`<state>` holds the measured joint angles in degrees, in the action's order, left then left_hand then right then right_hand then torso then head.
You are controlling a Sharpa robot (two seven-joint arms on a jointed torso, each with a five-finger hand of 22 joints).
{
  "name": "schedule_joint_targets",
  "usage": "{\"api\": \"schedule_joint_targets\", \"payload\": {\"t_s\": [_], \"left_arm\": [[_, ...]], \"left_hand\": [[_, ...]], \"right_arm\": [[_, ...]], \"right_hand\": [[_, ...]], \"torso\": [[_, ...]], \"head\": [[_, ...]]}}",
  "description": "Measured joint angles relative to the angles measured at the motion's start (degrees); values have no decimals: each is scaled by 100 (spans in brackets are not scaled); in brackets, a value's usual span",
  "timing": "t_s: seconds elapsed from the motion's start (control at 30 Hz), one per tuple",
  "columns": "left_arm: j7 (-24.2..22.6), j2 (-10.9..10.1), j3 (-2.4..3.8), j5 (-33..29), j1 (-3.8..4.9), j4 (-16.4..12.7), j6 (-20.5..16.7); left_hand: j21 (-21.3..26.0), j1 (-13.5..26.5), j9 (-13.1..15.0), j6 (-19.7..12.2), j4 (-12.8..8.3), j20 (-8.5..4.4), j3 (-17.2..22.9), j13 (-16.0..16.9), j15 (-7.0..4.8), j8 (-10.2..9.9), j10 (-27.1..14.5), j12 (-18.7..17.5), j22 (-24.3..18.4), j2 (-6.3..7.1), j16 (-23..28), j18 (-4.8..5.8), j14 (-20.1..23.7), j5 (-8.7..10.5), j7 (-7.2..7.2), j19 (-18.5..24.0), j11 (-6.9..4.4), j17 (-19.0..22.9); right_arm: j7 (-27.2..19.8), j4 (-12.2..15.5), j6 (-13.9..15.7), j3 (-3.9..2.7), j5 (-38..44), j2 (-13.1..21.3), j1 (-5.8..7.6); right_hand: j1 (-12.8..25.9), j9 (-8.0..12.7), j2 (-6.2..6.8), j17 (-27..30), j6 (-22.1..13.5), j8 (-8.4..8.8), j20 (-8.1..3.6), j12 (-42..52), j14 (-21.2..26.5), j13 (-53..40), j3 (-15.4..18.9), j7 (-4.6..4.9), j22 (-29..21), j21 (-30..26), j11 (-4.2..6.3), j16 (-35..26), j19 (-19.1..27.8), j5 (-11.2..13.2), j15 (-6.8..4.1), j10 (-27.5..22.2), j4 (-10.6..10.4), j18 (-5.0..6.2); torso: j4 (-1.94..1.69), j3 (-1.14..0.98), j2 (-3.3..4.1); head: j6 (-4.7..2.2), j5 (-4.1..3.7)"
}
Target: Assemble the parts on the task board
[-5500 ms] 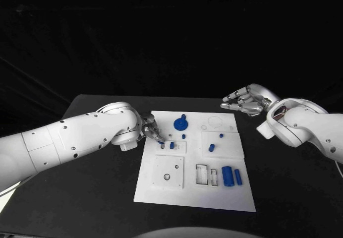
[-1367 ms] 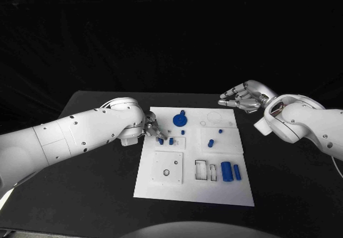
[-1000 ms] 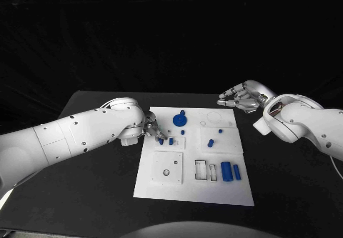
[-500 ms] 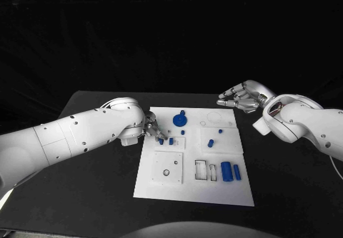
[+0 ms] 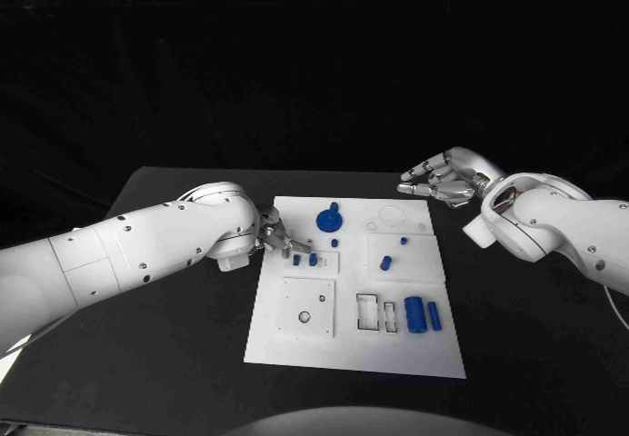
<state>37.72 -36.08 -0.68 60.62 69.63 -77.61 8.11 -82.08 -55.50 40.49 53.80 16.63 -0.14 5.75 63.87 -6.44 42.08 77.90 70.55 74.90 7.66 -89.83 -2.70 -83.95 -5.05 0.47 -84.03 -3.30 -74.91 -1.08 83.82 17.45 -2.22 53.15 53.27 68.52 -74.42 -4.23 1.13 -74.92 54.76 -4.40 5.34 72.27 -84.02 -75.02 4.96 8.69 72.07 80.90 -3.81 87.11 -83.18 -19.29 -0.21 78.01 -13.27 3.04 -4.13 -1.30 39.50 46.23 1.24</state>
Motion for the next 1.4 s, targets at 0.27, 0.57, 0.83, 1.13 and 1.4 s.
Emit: {"api": "schedule_joint_targets", "payload": {"t_s": [0.27, 0.57, 0.83, 1.13, 1.4], "left_arm": [[-404, -200, 19, -743, 3, -129, -711], [-1913, -192, -15, -1223, -2, -170, -1391], [-3037, 102, -105, -66, -8, -116, -1749], [-3197, 549, -191, 1401, -22, 245, -1848], [-3028, 767, -207, 2046, -60, 467, -1690]], "left_hand": [[1843, -604, -251, -848, -38, 187, -416, -1863, 235, -393, -1554, -1600, -1629, -316, 594, -364, -2, -322, 358, 584, 338, 0], [4763, -2822, -1110, -1497, -765, 649, 476, -3187, 757, -1096, -3135, -3153, -4244, -570, 4162, -712, 1997, -450, 922, 2041, 884, 2752], [4308, -2967, -2050, -905, -943, 636, 682, -4217, 711, -1824, -2778, -3956, -3997, 117, 3535, -712, 1238, -333, 839, 1240, 856, 2516], [1750, -2832, -2770, -214, -879, 514, 745, -5030, 574, -2423, -2283, -4482, -1363, 261, 1500, -356, 32, -333, 697, 162, 716, 696], [1420, -2808, -2960, 45, -880, 462, 808, -5315, 552, -2617, -2052, -4681, -990, 285, 1244, -355, -3, -333, 619, 71, 664, 472]], "right_arm": [[-2, -17, 0, 0, 0, 14, -1], [-3, -30, 0, 0, -1, 31, -10], [-7, -42, 0, 0, -3, 19, -35], [-10, -52, -7, 1, -6, -9, -51], [-13, -55, -16, 1, -8, -22, -57]], "right_hand": [[0, 0, 0, 0, 0, 0, 0, 0, 0, 0, 0, 0, 0, 0, 0, 0, 0, 0, 0, 0, 0, 0], [0, 0, 0, 1, 0, 0, 0, 0, 0, 0, 0, 0, 0, 0, 0, 0, 0, 0, 0, 0, 0, 0], [0, 0, 0, 1, 0, 0, 0, 0, 0, 0, 0, 0, 0, 0, 0, 0, 0, 0, 0, 0, 0, 0], [0, 0, 0, 1, 0, 0, 0, 0, 0, 0, 0, 0, 0, 0, 0, 0, 0, 0, 0, 0, 0, 0], [0, 0, 0, 2, 0, 0, 0, 0, 0, 0, 0, 0, 1, 0, 0, 0, 0, 0, 0, 0, 0, 0]], "torso": [[-1, -3, 2], [-7, 0, 1], [2, 1, 2], [4, 0, 8], [12, -3, 17]], "head": [[-13, -28], [-56, -87], [-89, -110], [-116, -130], [-100, -155]]}}
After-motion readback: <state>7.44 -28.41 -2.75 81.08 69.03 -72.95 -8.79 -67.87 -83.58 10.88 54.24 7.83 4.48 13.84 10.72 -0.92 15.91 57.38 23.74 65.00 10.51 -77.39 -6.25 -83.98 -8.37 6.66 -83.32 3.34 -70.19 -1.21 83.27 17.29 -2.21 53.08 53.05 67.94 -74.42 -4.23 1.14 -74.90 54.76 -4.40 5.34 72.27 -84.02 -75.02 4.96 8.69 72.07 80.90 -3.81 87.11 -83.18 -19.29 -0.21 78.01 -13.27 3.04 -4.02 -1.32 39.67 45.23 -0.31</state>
